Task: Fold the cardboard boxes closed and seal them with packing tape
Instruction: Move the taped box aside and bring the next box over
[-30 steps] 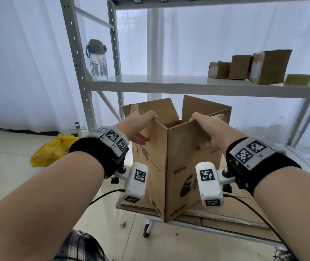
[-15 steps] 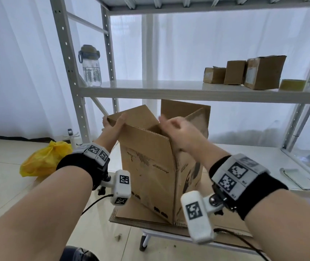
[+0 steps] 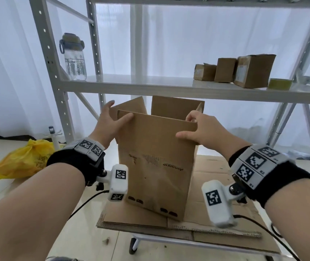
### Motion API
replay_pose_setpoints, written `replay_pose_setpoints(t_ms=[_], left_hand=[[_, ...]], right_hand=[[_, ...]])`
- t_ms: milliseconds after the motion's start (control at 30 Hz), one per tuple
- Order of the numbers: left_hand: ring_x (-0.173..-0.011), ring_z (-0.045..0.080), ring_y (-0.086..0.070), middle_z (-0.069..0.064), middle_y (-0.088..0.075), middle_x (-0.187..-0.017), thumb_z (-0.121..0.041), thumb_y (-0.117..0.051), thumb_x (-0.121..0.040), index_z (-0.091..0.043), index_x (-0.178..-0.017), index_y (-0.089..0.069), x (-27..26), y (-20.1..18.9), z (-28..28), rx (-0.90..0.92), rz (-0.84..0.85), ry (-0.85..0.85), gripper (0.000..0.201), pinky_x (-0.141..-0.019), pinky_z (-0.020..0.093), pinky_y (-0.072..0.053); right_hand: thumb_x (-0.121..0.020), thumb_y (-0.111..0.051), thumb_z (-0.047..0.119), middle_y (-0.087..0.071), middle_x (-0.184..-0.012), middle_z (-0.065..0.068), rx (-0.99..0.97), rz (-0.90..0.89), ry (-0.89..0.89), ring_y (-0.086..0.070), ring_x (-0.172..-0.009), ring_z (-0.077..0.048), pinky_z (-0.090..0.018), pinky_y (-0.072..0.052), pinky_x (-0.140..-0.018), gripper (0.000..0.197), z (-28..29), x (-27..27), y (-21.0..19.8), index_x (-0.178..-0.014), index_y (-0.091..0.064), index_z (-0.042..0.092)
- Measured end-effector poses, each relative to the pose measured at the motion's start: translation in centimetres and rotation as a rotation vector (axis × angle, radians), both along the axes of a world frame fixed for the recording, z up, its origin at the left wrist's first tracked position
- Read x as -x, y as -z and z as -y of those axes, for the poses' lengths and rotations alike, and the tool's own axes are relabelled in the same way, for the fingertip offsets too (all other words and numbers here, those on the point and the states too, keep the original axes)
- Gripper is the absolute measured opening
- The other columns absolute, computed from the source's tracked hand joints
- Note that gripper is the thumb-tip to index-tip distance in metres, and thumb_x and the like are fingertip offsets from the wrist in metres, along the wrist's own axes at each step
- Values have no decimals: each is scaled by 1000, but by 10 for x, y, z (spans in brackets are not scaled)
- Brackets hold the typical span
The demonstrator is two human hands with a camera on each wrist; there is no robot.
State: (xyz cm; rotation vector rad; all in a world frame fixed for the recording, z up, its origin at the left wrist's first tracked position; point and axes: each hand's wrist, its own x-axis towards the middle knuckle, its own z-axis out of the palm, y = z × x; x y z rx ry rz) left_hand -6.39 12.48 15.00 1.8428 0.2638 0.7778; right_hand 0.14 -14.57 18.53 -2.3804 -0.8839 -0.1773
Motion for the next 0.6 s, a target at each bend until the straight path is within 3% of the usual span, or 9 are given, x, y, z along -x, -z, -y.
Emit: replay_pose_setpoints(t_ms=[67, 133, 200, 267, 333, 433, 533, 600], left_hand=[[-112, 15, -49, 0, -48, -127, -41, -71, -81, -22, -135, -44, -7, -11, 11, -180, -9, 19, 64, -86, 23, -42], [-101, 16, -56, 3, -57, -114, -36, -70, -83, -14, -121, -57, -11, -21, 17, -367, -107, 91, 45, -76, 18, -44], [-91, 18, -58, 2, -60, -98, -33, -68, -85, -10, -106, -61, -11, -28, 18, -512, -237, 140, 32, -66, 18, -42], [-85, 19, -56, 1, -59, -87, -33, -66, -87, -10, -97, -61, -5, -33, 16, -633, -300, 104, 26, -64, 21, -39], [-81, 19, -55, 1, -58, -81, -30, -67, -87, -7, -95, -65, 5, -36, 11, -673, -302, 43, 25, -62, 21, -37], [-73, 17, -54, 2, -59, -75, -27, -67, -87, -2, -95, -70, 32, -39, 0, -657, -287, -47, 26, -61, 23, -36], [-63, 14, -50, 1, -56, -65, -25, -68, -86, -2, -93, -71, 71, -40, -25, -641, -297, -162, 24, -61, 24, -35], [-62, 13, -51, 0, -57, -66, -25, -68, -86, -4, -93, -71, 101, -41, -47, -638, -312, -260, 22, -57, 25, -37]], right_hand=[[-81, -74, 38, -57, -104, -1, 8, -1, 33, -57, -90, -19, -28, -53, -74, 39, 7, -4, -1, -105, -49, 20], [-83, -73, 33, -56, -103, -2, 14, -17, 60, -57, -90, -20, -30, -53, -76, 35, 12, -5, -3, -104, -49, 19], [-85, -71, 31, -58, -105, -3, 59, -13, 71, -58, -91, -21, -31, -53, -78, 31, 14, -7, -5, -104, -51, 18], [-90, -64, 30, -60, -112, -6, 145, 15, 65, -58, -96, -23, -33, -52, -84, 27, 11, -5, -6, -110, -52, 17], [-95, -57, 28, -60, -119, -9, 203, 43, 44, -58, -102, -25, -34, -49, -89, 25, 4, -2, -7, -117, -52, 16], [-98, -52, 25, -59, -121, -9, 200, 78, 2, -58, -105, -26, -31, -47, -88, 23, -16, 9, -12, -119, -49, 17], [-98, -51, 24, -60, -121, -8, 158, 122, -79, -60, -103, -25, -31, -49, -89, 21, -54, 25, -11, -118, -48, 18], [-99, -51, 23, -60, -117, -7, 104, 127, -161, -60, -96, -22, -26, -47, -83, 16, -86, 38, -4, -114, -47, 19]])
